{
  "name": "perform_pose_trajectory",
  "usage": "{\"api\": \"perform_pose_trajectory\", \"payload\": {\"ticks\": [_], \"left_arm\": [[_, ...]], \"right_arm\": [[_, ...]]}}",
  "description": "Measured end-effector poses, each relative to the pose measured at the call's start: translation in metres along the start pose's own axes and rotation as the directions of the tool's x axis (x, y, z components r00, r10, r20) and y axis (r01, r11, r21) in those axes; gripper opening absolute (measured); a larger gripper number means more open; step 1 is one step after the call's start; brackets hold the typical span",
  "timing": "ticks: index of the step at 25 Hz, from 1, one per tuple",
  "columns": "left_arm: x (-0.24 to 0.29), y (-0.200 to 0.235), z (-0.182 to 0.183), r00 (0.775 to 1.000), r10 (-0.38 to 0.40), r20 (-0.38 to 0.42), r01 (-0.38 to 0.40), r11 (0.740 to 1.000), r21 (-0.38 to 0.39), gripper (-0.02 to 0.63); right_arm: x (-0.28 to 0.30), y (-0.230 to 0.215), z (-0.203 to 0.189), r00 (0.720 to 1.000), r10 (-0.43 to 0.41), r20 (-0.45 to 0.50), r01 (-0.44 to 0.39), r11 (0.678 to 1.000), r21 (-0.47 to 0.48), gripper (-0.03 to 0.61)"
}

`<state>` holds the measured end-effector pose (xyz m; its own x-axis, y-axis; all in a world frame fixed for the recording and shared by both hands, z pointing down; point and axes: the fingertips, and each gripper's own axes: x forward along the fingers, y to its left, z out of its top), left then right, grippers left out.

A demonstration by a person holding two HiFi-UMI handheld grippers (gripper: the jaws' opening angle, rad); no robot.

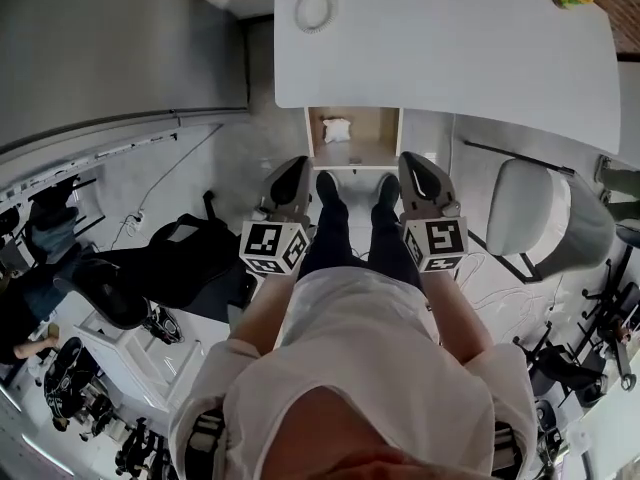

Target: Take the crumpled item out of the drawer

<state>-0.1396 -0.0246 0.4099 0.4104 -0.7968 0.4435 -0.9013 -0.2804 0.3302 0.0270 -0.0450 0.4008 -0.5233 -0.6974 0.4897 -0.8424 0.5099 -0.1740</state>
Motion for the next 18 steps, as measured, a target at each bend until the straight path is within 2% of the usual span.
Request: {"api": "perform_pose_trajectory", "payload": {"ticks": [9,18], "left_arm": [[0.015,0.018,-0.045,0.998,0.037,-0.055,-0.04,0.998,-0.052,0.009],[0.029,0.02,-0.081,0.995,0.029,-0.096,-0.037,0.996,-0.076,0.009]], "right_arm": [[0.026,-0.005,-0.039,0.998,0.022,-0.051,-0.021,1.0,0.015,0.006],[0.039,-0.006,-0.071,0.995,0.042,-0.086,-0.039,0.999,0.025,0.006]]}}
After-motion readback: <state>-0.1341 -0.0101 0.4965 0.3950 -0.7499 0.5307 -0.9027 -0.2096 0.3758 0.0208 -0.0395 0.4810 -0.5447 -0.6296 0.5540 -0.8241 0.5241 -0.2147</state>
